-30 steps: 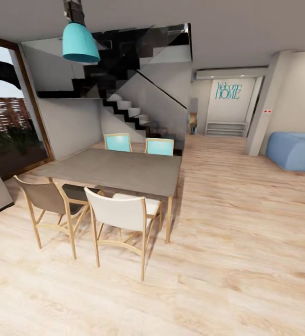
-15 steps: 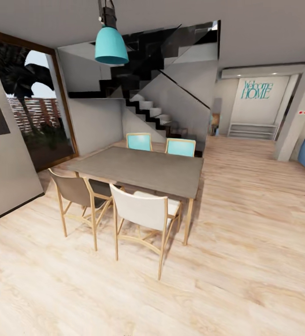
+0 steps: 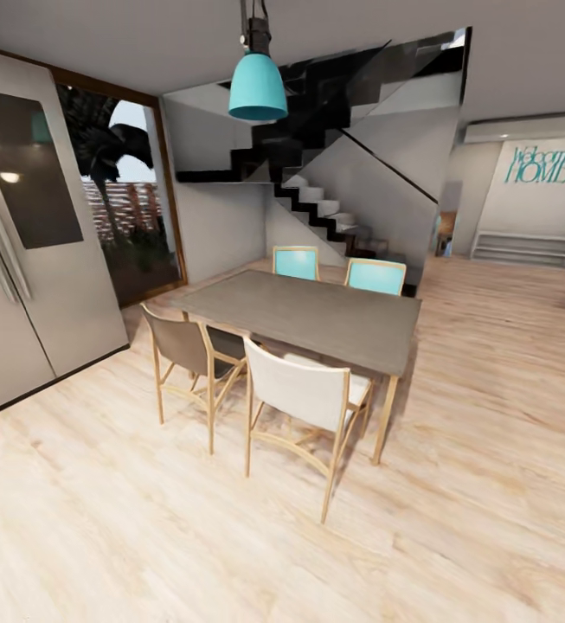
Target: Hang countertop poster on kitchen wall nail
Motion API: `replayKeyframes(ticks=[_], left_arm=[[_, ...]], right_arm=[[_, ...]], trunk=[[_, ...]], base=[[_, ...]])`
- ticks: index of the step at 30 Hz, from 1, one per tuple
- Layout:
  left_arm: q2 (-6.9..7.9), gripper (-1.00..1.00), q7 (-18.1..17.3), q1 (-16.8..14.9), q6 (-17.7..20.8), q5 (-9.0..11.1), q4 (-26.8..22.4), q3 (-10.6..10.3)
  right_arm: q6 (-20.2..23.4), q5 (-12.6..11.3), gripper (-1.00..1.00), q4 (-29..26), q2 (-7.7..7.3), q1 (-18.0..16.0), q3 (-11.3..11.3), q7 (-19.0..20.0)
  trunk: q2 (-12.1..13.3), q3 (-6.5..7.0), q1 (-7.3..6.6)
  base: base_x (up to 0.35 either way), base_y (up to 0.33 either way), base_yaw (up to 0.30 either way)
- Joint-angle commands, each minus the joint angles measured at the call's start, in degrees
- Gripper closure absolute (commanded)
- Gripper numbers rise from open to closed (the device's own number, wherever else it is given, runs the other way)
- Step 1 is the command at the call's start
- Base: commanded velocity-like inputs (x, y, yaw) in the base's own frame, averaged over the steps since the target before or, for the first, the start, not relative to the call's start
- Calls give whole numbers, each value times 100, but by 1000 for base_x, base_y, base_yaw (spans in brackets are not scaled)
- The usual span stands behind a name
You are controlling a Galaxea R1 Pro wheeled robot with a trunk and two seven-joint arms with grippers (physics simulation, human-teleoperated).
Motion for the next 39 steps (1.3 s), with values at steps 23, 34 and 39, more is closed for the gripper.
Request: replayKeyframes(ticks=[23,34,39], left_arm=[[-1,-100,0,2,-9,0,-6,5],[-1,-100,0,0,-9,0,-6,5],[-1,-100,0,1,-10,0,-6,5]], right_arm=[[-20,6,-100,6,-1,-5,9,-4],[-20,6,-100,7,-1,-5,9,-4],[-20,6,-100,7,-1,-2,9,-4]], trunk=[[-3,-4,0],[-3,-4,0],[-3,-4,0]], base=[[0,0,293],[0,0,293],[0,0,293]])
